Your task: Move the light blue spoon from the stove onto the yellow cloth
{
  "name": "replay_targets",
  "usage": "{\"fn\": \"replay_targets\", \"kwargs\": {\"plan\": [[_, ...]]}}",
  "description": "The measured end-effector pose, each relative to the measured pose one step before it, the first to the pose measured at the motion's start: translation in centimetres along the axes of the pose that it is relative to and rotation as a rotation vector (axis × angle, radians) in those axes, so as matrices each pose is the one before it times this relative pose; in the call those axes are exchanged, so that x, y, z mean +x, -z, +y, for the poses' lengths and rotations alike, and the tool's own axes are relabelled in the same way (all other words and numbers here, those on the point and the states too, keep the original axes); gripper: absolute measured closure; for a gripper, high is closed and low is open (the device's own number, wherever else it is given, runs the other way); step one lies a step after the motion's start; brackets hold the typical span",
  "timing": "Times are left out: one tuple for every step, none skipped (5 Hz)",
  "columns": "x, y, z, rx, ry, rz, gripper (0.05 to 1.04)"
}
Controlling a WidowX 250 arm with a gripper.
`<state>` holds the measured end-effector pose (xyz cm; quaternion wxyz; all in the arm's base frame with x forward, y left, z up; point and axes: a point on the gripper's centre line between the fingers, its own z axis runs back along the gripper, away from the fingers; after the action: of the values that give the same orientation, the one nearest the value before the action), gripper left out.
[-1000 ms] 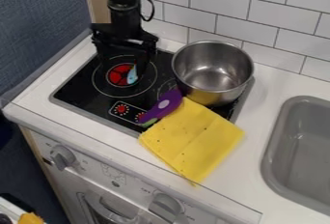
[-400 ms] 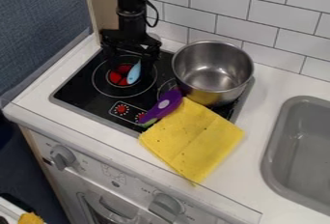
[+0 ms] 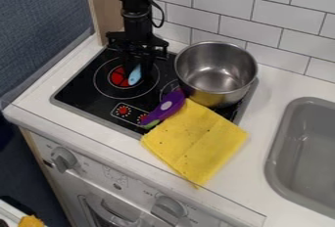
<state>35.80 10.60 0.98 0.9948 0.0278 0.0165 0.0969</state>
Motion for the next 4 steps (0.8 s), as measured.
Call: {"fn": "replay_targets", "kwargs": {"plan": [[-0.269,-0.06,-0.208,-0.0118,0.0039,-0.0066,0.757],[-0.545,-1.617,0.69,-0.0034,-0.0292,-0.0268,0.757],[-1.183,-5.171,-1.149,-0.0076,-0.0109,-0.0872,0.757],[-2.255,-3.021,-5.129,-0.0407,0.1175,-0.0522,0.757]]}}
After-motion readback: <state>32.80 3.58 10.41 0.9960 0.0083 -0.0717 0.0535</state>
